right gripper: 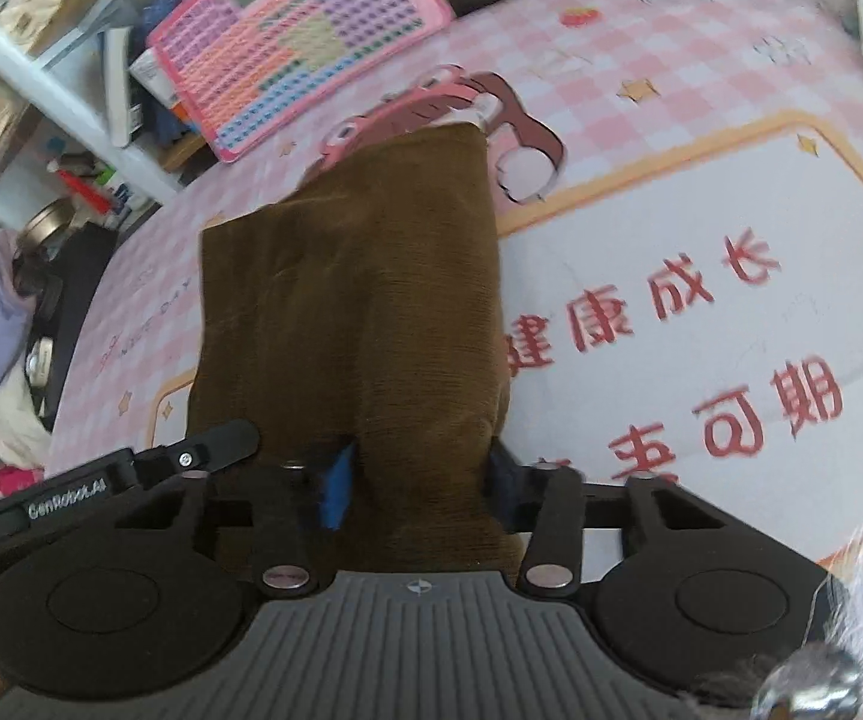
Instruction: Fold clothes
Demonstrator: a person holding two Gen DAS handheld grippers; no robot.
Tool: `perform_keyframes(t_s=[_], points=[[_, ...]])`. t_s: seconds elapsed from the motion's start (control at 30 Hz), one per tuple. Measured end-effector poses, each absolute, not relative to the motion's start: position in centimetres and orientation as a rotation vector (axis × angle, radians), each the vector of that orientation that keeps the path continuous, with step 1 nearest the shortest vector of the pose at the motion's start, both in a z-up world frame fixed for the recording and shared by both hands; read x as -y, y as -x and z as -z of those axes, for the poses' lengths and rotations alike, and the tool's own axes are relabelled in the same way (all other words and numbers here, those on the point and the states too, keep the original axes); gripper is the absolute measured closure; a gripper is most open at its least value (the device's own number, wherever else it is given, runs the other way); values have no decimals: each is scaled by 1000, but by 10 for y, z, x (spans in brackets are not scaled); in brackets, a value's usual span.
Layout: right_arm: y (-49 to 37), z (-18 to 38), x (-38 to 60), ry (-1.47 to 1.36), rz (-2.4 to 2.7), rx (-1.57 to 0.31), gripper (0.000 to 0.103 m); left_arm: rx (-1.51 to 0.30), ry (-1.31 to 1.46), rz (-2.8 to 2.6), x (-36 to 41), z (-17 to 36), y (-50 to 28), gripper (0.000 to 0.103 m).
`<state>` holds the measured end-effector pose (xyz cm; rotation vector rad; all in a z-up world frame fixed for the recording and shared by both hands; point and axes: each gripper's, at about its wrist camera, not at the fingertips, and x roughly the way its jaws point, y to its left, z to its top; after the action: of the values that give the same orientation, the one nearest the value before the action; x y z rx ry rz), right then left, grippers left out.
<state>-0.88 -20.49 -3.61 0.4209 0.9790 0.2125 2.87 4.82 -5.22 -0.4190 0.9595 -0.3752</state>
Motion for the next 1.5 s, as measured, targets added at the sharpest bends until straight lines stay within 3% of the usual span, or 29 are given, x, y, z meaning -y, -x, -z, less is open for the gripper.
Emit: perform_keyframes(t_s=[0.1,0.23,0.33,0.6,0.77,0.83,0.9,1.0,1.13,1.33,1.4,1.5], points=[[18,16,183,-195,-226,-898,78,-921,383,406,-39,38,-18,71],[30,5,178,-83,-246,-882,78,-892,308,455,-27,27,-5,71],[27,15,194,-179,-234,-955,78,-941,344,463,-31,36,-6,70],[24,32,221,-429,-195,-1019,57,-992,437,451,-44,53,-12,60],[17,45,233,-562,-178,-1053,50,-1007,485,455,-47,62,-18,56],[16,45,230,-559,-177,-1057,52,-1009,484,455,-45,62,-19,59],[15,41,223,-515,-191,-1046,68,-1007,471,457,-43,61,-18,62],[23,22,202,-319,-221,-972,76,-955,371,468,-34,45,-10,69],[34,7,195,-216,-257,-880,76,-875,305,496,-30,27,1,69],[27,25,208,-319,-243,-980,74,-981,405,486,-41,45,-7,67],[26,28,210,-336,-230,-995,64,-997,412,481,-41,49,-8,63],[24,34,214,-377,-211,-1017,58,-1024,431,472,-43,55,-9,55]])
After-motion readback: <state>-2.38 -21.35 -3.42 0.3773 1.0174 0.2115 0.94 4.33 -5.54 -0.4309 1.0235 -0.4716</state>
